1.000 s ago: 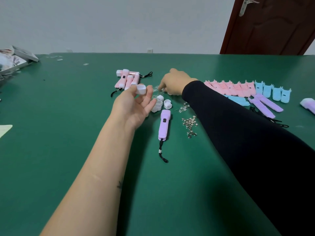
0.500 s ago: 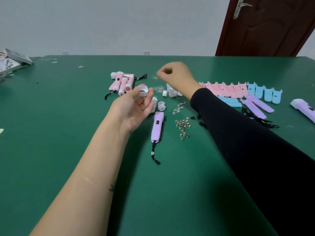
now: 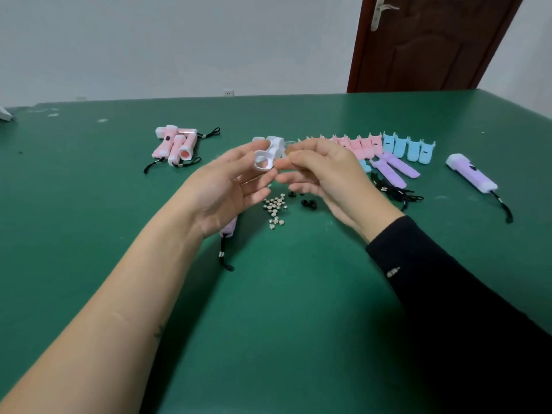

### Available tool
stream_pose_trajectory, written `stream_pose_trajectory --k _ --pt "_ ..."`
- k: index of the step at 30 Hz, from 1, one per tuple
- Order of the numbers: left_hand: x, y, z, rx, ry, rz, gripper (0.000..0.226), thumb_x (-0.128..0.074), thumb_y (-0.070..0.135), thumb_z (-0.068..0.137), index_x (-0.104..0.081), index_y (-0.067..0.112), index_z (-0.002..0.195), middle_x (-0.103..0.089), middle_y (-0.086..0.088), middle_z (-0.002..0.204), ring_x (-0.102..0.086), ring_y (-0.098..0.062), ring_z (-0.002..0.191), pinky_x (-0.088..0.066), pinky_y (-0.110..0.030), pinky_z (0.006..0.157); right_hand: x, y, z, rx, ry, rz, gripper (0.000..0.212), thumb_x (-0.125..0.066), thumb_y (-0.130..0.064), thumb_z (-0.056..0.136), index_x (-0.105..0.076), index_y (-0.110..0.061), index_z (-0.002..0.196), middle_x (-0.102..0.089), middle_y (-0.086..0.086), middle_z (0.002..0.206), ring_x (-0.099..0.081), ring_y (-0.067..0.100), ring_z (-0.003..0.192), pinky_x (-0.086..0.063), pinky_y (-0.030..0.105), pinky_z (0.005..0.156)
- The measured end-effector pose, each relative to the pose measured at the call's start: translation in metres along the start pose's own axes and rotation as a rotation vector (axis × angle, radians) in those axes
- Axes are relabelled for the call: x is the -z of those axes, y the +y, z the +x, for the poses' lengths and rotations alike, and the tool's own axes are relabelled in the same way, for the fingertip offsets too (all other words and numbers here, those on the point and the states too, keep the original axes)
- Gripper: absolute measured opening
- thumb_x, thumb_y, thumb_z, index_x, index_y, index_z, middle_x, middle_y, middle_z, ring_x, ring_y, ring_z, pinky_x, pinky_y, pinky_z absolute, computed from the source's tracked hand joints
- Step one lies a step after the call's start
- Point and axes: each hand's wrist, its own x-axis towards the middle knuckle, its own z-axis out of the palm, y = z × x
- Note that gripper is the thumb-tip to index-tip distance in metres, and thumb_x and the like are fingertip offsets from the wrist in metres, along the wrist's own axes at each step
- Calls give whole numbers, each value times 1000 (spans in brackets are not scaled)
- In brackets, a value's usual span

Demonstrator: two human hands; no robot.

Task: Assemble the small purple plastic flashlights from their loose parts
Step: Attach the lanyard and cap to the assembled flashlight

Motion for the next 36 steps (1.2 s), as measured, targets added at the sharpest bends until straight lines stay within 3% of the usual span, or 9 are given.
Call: stream_pose_trajectory --k 4,8,13,18,22,25,33,36 --pt "-2 -4 0 18 -4 64 24 -43 16 103 -61 22 118 -73 5 95 -70 -8 83 -56 -20 68 4 2 -1 -55 -5 85 15 -60 -25 93 -60 -11 97 -75 10 95 -72 19 79 -54 22 61" --pt "-2 -5 1 20 -4 79 23 -45 15 101 -60 22 117 -74 4 102 -71 -9 91 -55 -22 75 7 8 2 -12 13 37 8 -63 -11 91 -64 -9 99 -75 4 86 -70 11 75 -55 19 66" --pt "-5 -7 1 15 -8 94 31 -49 11 100 -55 17 129 -73 1 111 -70 -11 98 -53 -27 83 3 12 3 41 45 -19 9 -65 -9 90 -70 -13 96 -72 -1 79 -66 7 72 -52 16 64" --pt "-10 -8 0 16 -29 106 40 -50 10 98 -51 14 138 -71 1 104 -70 -8 91 -55 -25 81 -2 13 1 133 115 -82 4 -71 -11 85 -69 -15 86 -71 -5 69 -64 4 60 -46 13 53" --pt "-11 -8 -1 15 -30 97 38 -45 10 101 -51 13 138 -71 3 93 -69 -6 80 -55 -25 81 -2 13 2 115 104 -59 7 -65 -9 90 -70 -14 89 -69 -6 66 -63 3 60 -49 13 57" --pt "-11 -8 0 10 -28 87 37 -45 10 101 -53 14 136 -74 3 92 -70 -6 82 -56 -24 79 -1 12 3 109 97 -70 10 -62 -9 92 -70 -15 89 -68 -3 68 -62 6 63 -52 17 62" --pt "-12 -11 0 3 -8 84 37 -44 12 102 -52 14 139 -66 -7 126 -69 -12 101 -56 -23 78 -2 14 2 127 158 -161 6 -66 -14 90 -72 -15 90 -62 -5 64 -53 1 55 -45 14 54" --pt "-12 -12 0 -2 -3 78 36 -40 11 104 -52 13 138 -65 -8 128 -68 -14 104 -57 -24 78 -3 14 1 151 196 -169 5 -68 -12 88 -72 -15 89 -62 -3 66 -51 1 53 -44 15 55"
